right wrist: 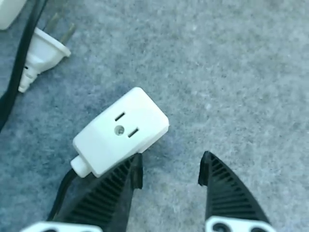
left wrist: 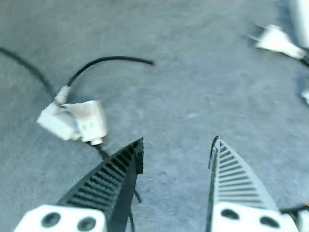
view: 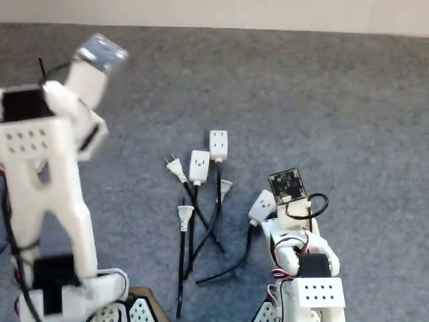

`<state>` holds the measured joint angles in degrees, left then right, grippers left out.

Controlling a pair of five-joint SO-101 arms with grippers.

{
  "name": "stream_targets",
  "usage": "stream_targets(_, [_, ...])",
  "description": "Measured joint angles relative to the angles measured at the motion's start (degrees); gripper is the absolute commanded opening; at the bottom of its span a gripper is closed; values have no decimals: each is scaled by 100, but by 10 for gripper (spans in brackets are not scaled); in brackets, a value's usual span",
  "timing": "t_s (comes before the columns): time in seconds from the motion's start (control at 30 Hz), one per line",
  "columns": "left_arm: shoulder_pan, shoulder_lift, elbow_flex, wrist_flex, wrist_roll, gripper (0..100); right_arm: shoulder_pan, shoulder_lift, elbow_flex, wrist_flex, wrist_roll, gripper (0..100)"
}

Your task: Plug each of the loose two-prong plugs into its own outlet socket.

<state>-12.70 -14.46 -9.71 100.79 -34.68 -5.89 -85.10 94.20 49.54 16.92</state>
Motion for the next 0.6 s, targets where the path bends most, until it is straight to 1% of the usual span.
stream_targets(0.07, [413,-431,598,-18,0,235,167,0,0,0,0,191])
stream_targets(0.1, [615,-580,905,-149,0,235,290,-18,0,0,-79,191])
stream_targets(0.2, [1248,-756,1952,-800,0,235,782,-18,0,0,-299,191])
stream_targets(0.27, [1591,-774,2567,-1398,79,235,949,-18,0,0,-343,191])
stream_targets(0.47, [2365,-774,3648,-3323,1090,235,1319,-18,0,0,-378,191])
stream_targets(0.6, [2690,-774,4053,-4158,1503,235,1547,-18,-35,0,-510,191])
